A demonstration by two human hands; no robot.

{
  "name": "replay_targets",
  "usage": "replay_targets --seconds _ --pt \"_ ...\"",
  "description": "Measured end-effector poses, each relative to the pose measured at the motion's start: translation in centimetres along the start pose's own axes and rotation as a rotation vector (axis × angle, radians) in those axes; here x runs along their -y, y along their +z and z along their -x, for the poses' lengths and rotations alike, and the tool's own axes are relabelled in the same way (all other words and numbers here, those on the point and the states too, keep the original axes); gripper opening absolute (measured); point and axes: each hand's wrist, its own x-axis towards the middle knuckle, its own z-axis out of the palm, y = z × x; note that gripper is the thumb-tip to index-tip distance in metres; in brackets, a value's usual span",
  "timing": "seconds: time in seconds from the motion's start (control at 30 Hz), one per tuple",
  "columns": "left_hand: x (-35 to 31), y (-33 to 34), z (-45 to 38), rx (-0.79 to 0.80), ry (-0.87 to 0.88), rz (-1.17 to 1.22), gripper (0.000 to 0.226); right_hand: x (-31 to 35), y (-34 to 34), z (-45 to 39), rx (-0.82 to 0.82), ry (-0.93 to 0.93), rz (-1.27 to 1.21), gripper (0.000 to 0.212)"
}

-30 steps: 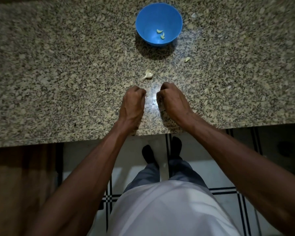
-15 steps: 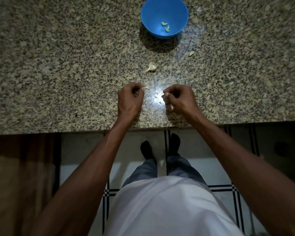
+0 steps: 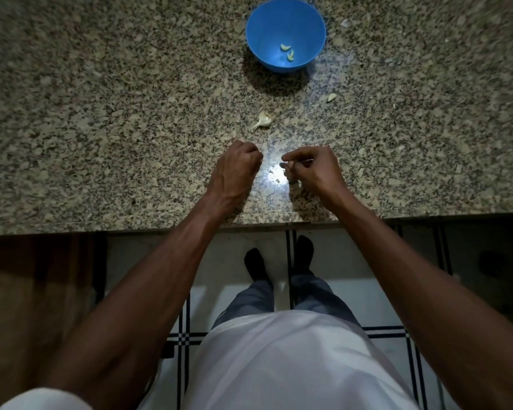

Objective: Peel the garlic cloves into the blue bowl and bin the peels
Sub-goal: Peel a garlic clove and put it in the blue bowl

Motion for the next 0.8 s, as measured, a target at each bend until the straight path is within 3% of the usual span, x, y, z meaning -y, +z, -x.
replay_targets --seconds 0.23,0.3,0.47,0.6,0.8 --pt "0.0 0.3 -0.2 0.018 0.058 -0.082 0.010 0.1 -1.0 -0.5 -0.115 -0.023 0.094 0.016" --pt "-0.4 0.4 -0.4 -0.031 -0.059 0.064 0.012 0.5 -1.2 -0.8 -0.100 -0.065 0.148 0.016" --pt "-0.8 -0.5 0.6 -0.240 -0.622 0.611 0.013 1.0 -0.5 -1.0 -0.065 -0.223 0.376 0.024" --pt "-0.1 -1.0 2.6 -0.270 -0.674 0.671 0.012 0.8 -0.9 -1.3 -0.092 -0.286 0.491 0.022" --pt "-0.1 -1.1 3.3 -0.278 -0.685 0.665 0.011 0.6 -0.2 -1.1 -0.007 -0.312 0.595 0.024"
